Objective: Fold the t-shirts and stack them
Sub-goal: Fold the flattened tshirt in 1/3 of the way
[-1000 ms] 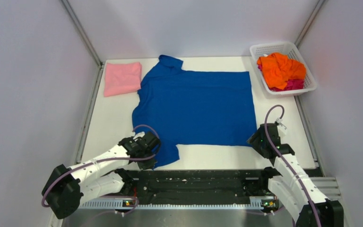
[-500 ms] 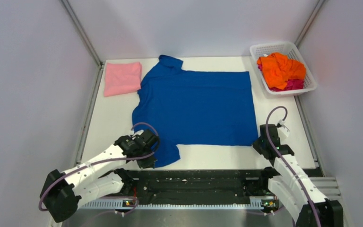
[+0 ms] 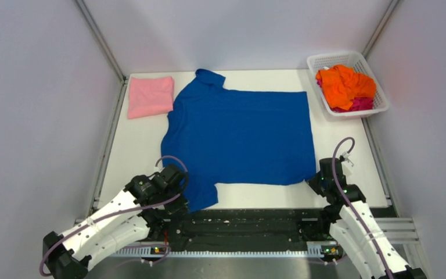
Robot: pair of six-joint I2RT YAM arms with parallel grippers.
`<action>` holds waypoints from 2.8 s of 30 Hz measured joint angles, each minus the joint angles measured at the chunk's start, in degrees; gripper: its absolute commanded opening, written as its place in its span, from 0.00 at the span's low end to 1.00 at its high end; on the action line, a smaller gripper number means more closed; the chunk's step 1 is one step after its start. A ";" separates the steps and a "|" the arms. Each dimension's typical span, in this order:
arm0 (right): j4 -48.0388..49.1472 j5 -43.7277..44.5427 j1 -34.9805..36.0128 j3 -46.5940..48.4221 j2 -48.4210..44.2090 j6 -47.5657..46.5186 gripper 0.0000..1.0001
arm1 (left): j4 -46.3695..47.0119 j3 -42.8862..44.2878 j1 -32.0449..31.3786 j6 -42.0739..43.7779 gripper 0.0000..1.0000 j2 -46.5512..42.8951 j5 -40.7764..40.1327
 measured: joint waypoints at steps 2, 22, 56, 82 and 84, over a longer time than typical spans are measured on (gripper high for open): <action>-0.09 0.02 0.00 0.04 0.07 0.00 0.00 | 2.93 -0.13 -0.04 0.83 0.00 1.16 0.22; 9.46 3.34 0.20 19.34 23.30 -6.82 0.00 | 26.80 23.17 19.63 17.66 0.00 30.12 -1.60; 22.58 5.11 -6.58 36.33 56.35 -20.09 0.58 | 41.40 66.18 37.16 53.18 0.99 78.03 8.09; 31.50 -3.65 5.40 33.90 63.17 -22.12 0.90 | 47.23 30.10 36.63 38.47 0.93 61.13 17.64; 33.16 -3.54 5.40 32.54 62.51 -21.62 0.90 | 47.21 30.08 37.00 37.73 0.93 61.22 17.79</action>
